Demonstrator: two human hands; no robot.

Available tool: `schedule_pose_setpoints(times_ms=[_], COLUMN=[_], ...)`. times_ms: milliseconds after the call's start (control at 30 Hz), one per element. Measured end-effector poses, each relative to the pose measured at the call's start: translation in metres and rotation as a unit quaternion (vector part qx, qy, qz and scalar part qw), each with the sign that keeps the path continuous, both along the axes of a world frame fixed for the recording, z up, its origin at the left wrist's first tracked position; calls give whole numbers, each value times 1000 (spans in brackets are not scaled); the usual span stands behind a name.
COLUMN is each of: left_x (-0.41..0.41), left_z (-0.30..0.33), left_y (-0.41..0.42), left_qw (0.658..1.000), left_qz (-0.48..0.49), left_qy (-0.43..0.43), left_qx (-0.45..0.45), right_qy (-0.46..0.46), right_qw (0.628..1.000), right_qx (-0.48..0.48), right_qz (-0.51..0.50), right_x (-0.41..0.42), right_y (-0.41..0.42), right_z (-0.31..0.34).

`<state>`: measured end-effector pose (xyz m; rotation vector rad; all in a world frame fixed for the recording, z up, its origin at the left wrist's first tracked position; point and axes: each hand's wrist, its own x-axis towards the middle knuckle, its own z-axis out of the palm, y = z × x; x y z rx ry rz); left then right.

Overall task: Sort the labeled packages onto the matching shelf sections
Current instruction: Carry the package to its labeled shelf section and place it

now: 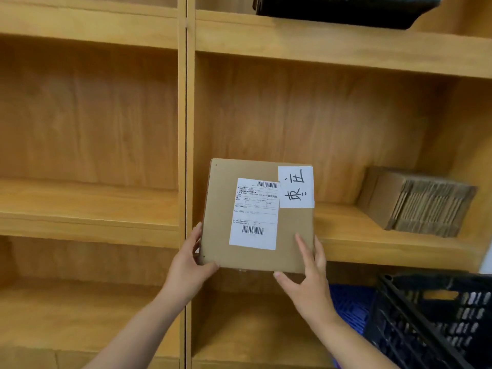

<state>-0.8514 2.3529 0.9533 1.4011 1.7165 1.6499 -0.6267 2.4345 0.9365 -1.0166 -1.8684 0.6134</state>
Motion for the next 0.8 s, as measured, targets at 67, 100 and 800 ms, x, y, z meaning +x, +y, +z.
schedule_pose_setpoints(times_ms=[67, 100, 800], left_x=[0, 0, -57], left_z=[9, 11, 35], left_y=[8, 11, 84], left_qw=[1000, 1000, 809], left_qz=[16, 22, 222], left_qy=[-8, -8, 543], left_qx=[10, 12, 38], right_qy=[-12, -17, -116], right_qw=[1000, 1000, 992], right_qx=[12, 17, 29], right_qz=[8, 10, -43], right_x=[-4, -6, -46], right_y=[16, 24, 101], right_z=[9, 13, 49])
